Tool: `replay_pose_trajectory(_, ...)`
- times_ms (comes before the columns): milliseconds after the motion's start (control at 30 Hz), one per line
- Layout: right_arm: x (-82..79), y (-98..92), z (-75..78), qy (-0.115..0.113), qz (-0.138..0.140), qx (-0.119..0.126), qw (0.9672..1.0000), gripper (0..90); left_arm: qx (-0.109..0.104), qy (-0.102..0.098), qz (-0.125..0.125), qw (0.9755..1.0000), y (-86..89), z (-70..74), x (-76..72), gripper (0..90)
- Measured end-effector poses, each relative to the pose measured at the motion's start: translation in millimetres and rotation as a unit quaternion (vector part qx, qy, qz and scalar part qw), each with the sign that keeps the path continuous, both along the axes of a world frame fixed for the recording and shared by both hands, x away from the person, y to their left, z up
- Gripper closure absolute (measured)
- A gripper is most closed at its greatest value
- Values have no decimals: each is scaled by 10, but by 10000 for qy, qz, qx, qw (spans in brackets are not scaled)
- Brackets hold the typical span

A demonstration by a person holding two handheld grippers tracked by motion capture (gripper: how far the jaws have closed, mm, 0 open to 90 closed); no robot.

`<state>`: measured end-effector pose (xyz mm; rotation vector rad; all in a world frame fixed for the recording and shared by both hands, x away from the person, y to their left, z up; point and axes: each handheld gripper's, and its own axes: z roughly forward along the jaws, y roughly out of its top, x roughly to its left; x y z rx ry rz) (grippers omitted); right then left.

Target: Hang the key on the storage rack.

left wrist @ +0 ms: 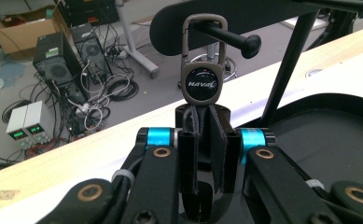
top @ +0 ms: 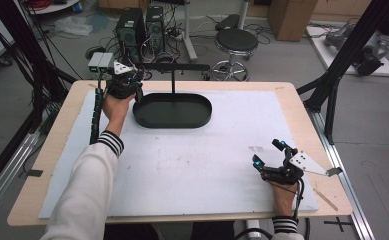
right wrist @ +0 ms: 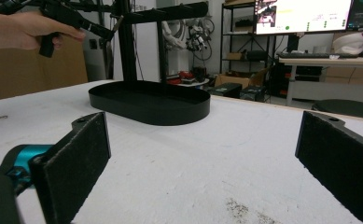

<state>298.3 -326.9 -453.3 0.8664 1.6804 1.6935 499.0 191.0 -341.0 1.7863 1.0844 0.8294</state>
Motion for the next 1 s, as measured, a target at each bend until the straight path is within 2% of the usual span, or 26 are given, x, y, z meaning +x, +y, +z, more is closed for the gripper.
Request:
replay_pose_trajectory(67,-2,0,0,15,3,17,10000,22,-187,68,-89,9998,22,-14,16,787)
replay_pose_trajectory(100,-2,0,1,27,-14,15,10000,22,-415,108,-216,9988,60,-45,43,717)
replay_pose_trajectory(133,-4,-1,1,52,-18,32,10000,22,-559,172,-215,9981,72,-58,53,612)
replay_pose_trajectory(200,-4,-1,1,61,-28,41,10000,22,-747,192,-204,9968,93,-57,49,436)
replay_pose_trajectory(233,-3,-1,1,44,-16,27,10000,22,-780,106,-196,9967,101,-46,33,400)
replay_pose_trajectory(267,-3,-1,1,44,-16,27,10000,22,-780,106,-196,9967,101,-46,33,352)
replay_pose_trajectory(300,0,2,1,-1,-19,-18,10000,21,-720,-144,-201,9971,117,-21,2,234)
replay_pose_trajectory(333,0,2,1,-1,-19,-18,10000,21,-720,-144,-201,9971,117,-21,2,153)
replay_pose_trajectory(367,-1,4,1,-20,-22,-36,10000,22,-804,-314,-481,9951,153,-14,-25,91)
replay_pose_trajectory(400,-1,4,1,-20,-22,-36,10000,22,-804,-314,-481,9951,153,-14,-25,17)
replay_pose_trajectory(433,-8,7,1,15,-32,-24,10000,22,-1089,-360,-956,9888,213,-15,-69,17)
replay_pose_trajectory(467,-5,5,1,-10,-23,-20,10000,21,-1089,-360,-956,9888,213,-15,-69,17)
replay_pose_trajectory(500,-4,5,0,-10,-25,-18,10000,22,-1085,-364,-1146,9868,240,-10,-108,17)
replay_pose_trajectory(533,-4,5,0,-10,-25,-18,10000,22,-957,-438,-1217,9870,256,-4,-152,17)
replay_pose_trajectory(567,-4,5,0,-7,-21,-12,10000,21,-946,-533,-1310,9854,280,-4,-203,17)
replay_pose_trajectory(600,-4,4,0,-4,-18,-11,10000,21,-977,-593,-1363,9841,310,-5,-255,17)
replay_pose_trajectory(733,-2,1,1,7,-15,-8,10000,21,-898,-680,-1527,9818,417,-21,-469,17)
replay_pose_trajectory(767,-5,2,1,20,-23,-14,10000,22,-906,-735,-1594,9803,459,-30,-551,17)
replay_pose_trajectory(900,-3,6,0,-11,-25,-42,10000,22,-901,-996,-1626,9775,587,-74,-842,17)
replay_pose_trajectory(1000,-4,3,1,15,-21,-15,10000,21,-1004,-1104,-1771,9728,697,-140,-1074,17)
